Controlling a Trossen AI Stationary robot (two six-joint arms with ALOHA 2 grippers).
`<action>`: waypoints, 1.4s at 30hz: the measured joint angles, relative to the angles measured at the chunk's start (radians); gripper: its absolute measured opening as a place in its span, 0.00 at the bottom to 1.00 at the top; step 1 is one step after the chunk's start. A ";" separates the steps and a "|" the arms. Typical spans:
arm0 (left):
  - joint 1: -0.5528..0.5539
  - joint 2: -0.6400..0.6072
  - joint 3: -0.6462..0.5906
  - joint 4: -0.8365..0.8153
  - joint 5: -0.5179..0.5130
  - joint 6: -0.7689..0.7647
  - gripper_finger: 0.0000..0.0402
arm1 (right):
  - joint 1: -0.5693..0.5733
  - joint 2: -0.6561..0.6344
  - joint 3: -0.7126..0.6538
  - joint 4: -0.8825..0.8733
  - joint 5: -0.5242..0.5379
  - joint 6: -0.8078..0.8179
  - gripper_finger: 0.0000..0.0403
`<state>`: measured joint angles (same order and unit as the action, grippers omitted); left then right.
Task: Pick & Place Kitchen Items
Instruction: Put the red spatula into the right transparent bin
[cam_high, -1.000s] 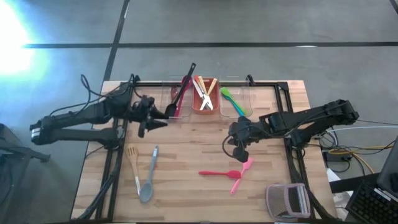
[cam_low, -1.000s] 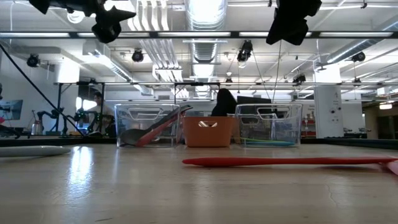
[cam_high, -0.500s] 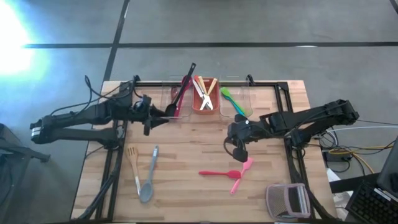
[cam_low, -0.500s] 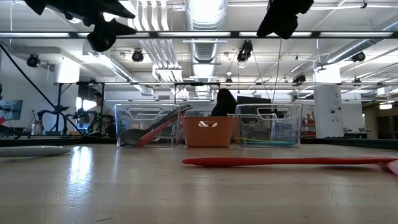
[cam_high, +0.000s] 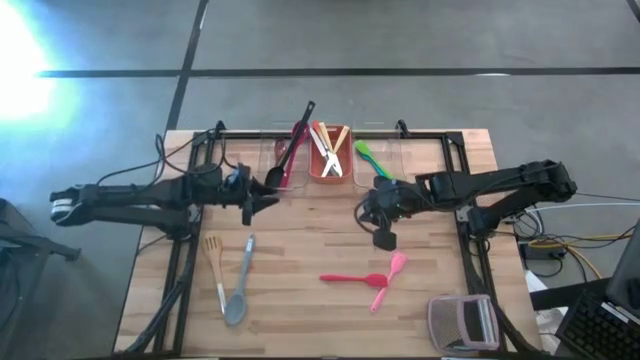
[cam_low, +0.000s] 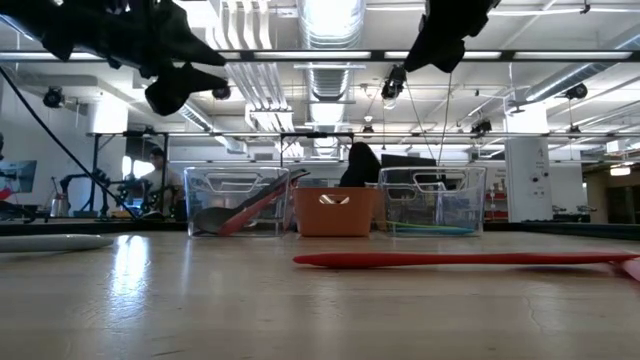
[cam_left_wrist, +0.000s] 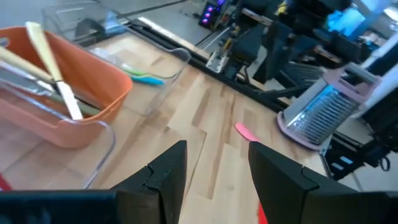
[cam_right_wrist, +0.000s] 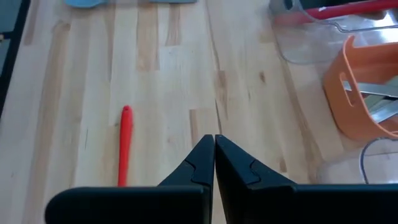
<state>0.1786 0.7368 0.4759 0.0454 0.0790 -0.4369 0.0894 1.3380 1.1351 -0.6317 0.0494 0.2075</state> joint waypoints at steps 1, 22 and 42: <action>-0.008 0.000 -0.008 0.017 0.001 0.013 0.43 | -0.010 0.000 0.000 0.002 -0.004 0.001 0.02; -0.241 0.160 -0.038 0.240 -0.382 0.276 0.43 | -0.057 0.001 -0.006 -0.222 -0.095 -0.028 0.02; -0.398 0.166 -0.018 0.229 -0.553 0.365 0.43 | -0.061 0.039 0.014 -0.113 0.030 -0.012 0.22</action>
<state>-0.2192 0.9027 0.4583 0.2744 -0.4744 -0.0722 0.0280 1.3766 1.1487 -0.7450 0.0790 0.1956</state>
